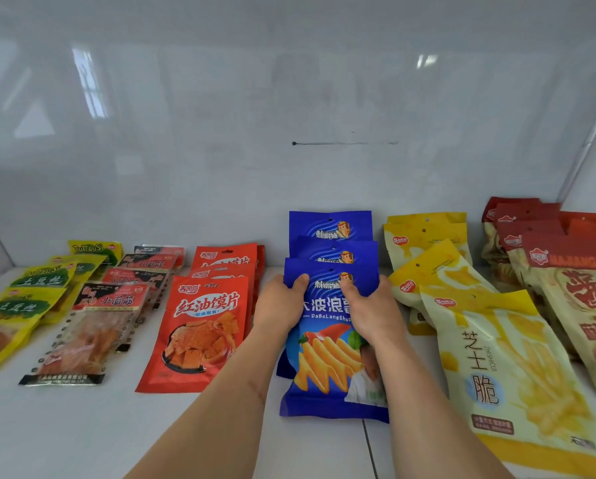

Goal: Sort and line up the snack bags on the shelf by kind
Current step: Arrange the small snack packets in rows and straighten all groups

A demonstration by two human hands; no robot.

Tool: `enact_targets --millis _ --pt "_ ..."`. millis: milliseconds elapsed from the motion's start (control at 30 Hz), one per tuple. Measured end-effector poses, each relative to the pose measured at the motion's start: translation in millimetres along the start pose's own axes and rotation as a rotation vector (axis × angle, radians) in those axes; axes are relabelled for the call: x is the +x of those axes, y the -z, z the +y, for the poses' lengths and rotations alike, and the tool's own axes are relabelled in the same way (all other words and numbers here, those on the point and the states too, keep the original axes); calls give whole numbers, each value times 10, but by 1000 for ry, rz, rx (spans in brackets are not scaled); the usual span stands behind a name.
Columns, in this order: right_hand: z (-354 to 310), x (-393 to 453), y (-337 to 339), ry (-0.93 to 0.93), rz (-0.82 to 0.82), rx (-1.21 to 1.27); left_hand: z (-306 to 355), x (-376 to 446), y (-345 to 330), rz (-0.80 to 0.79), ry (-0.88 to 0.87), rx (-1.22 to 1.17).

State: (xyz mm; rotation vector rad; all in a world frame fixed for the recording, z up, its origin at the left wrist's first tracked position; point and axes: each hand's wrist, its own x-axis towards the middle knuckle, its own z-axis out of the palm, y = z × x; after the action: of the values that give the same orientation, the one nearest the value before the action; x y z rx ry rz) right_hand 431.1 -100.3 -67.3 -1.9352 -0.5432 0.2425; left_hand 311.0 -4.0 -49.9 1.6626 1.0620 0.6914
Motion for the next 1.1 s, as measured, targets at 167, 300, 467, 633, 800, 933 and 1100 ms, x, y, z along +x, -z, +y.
enact_targets --millis 167,300,467,633,800,933,1100 --pt "-25 11 -36 19 64 -54 72 -199 38 -11 -58 4" --pt "-56 0 -49 43 92 -90 -44 -489 -34 2 -228 277" --pt "-186 8 48 18 98 -257 -136 -621 -79 14 -278 477" --pt "-536 95 226 217 237 -611 -134 -660 -93 -3 -289 475" --pt "-709 385 65 457 -50 -642 -140 -662 -91 -46 -194 494" --pt "-627 587 -94 466 -165 -722 -153 -648 -129 -52 -165 521" --pt "-579 668 -248 422 -194 -770 -192 -641 -163 -35 -149 565"
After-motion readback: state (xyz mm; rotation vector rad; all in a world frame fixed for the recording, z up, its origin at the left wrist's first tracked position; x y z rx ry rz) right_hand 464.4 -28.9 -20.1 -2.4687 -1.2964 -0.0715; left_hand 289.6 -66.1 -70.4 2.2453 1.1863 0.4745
